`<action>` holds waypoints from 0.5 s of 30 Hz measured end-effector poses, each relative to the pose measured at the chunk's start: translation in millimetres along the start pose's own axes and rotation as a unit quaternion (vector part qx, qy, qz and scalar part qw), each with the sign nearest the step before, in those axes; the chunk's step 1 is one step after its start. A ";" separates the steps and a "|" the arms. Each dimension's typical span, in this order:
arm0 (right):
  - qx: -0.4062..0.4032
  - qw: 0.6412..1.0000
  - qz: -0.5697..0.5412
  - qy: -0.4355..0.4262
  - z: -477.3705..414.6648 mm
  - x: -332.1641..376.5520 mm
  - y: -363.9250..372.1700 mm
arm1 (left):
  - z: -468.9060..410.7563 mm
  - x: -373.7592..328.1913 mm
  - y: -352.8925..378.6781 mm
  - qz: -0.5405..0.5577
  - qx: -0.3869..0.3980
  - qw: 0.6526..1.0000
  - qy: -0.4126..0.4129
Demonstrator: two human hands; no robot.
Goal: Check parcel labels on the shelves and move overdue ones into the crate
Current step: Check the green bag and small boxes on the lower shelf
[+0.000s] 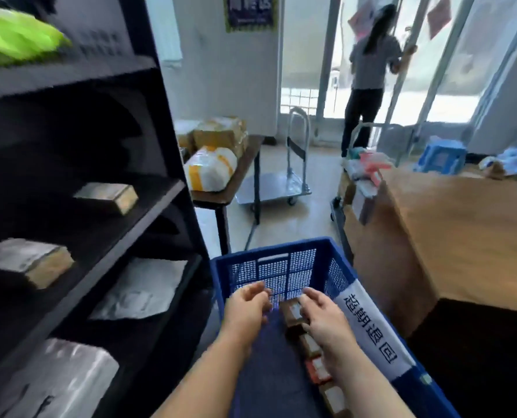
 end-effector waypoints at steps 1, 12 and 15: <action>0.027 0.999 0.017 -0.007 10.5 11.0 20.4 | 16.3 -11.1 -23.7 0.012 -0.022 1.000 0.010; 0.284 0.952 0.113 -0.001 167.0 50.9 261.9 | 186.5 -20.5 -275.8 0.160 -0.252 0.954 0.007; 0.334 0.934 0.125 0.005 199.1 51.7 317.0 | 222.1 5.2 -333.1 0.189 -0.306 0.933 -0.016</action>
Point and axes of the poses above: each hand's wrist, its own z-axis away from the middle knuckle, its own y-axis out of the palm, x = y × z, the point moved 5 cm from there along -z, towards the middle knuckle, and after that the axes turned 15 degrees about -z, right-handed, at the moved point
